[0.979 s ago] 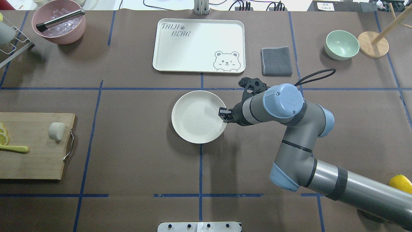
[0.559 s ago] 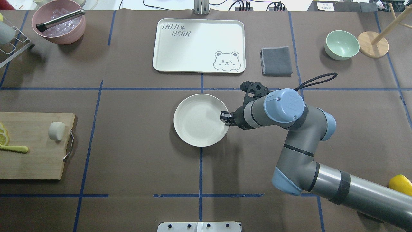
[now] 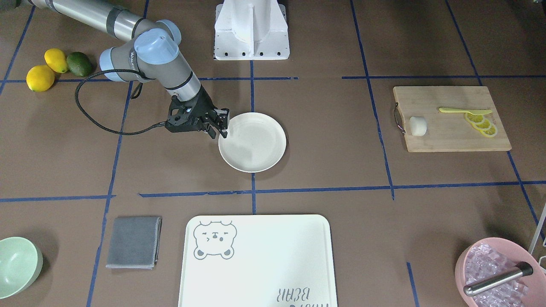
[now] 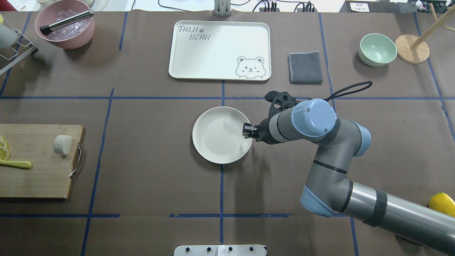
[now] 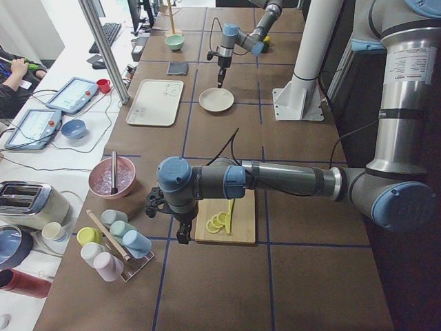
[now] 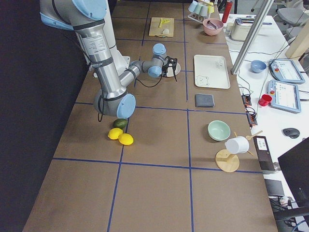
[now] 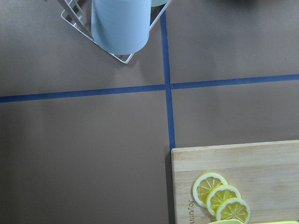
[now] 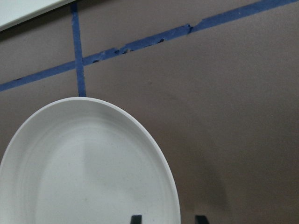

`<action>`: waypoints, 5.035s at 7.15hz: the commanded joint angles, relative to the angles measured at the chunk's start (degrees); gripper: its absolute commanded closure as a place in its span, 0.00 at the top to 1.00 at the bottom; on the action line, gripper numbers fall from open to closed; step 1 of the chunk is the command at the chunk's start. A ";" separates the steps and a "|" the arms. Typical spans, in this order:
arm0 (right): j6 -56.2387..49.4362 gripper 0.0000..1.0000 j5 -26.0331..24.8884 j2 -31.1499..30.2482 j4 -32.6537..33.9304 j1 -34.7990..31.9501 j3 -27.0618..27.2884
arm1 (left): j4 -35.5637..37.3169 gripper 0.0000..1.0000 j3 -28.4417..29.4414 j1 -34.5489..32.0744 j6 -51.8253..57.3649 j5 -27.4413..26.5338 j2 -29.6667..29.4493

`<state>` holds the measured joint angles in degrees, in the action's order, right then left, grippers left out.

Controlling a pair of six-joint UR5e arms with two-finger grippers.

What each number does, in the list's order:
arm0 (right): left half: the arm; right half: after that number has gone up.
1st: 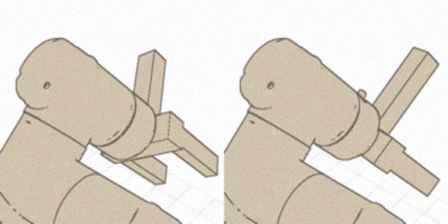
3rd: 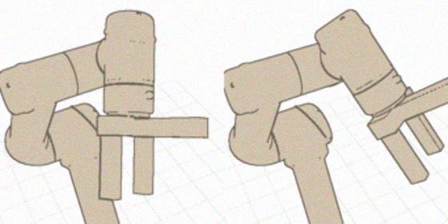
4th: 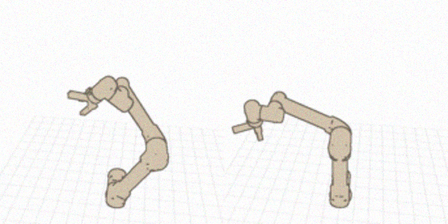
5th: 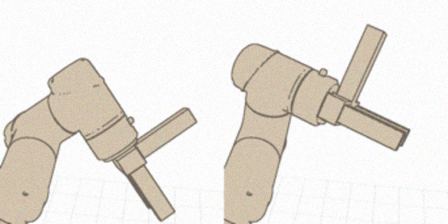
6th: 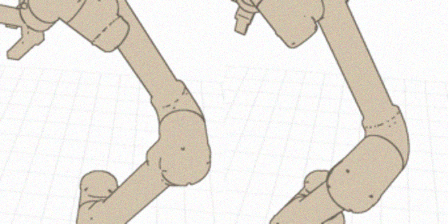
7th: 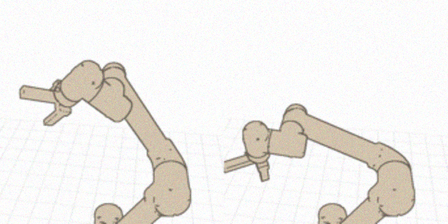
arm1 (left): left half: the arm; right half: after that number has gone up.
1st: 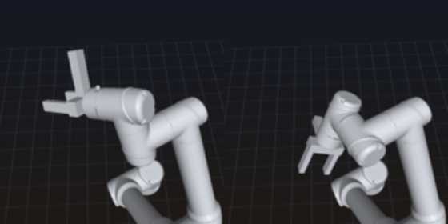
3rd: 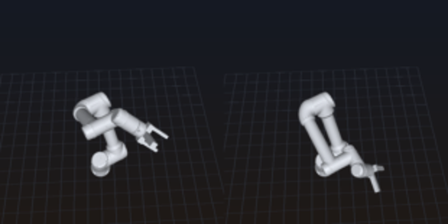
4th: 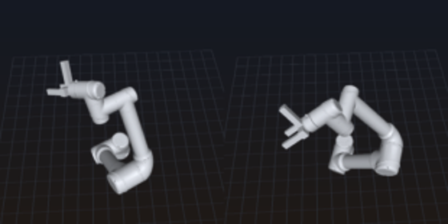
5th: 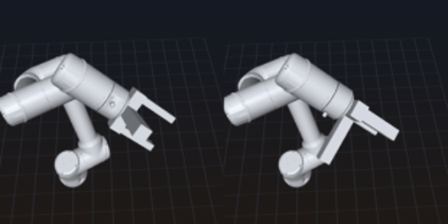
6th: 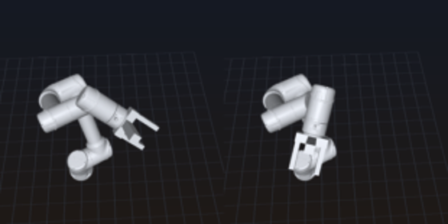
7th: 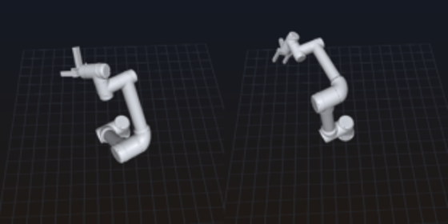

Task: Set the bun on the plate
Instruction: 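Lift the right arm off the plate while the left arm reaches the board, then grasp the small white bun on the cutting board with the left gripper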

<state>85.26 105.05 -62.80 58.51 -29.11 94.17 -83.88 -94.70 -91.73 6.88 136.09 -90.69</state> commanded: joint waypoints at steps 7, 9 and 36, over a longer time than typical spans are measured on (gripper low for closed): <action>-35.55 1.00 15.13 -4.14 34.30 -20.42 16.56 | -15.37 1.00 -19.03 29.45 -47.68 -9.14 3.04; -46.79 1.00 20.78 -10.90 34.39 -28.94 18.41 | -30.31 1.00 -15.01 37.11 -58.58 -14.25 6.22; -65.04 1.00 26.08 -22.53 34.21 -41.03 18.50 | -8.81 0.32 -17.62 45.50 -66.11 -20.43 -13.06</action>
<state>20.21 131.13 -84.72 92.86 -69.91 112.67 -99.94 -111.44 -46.32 -58.72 115.82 -97.70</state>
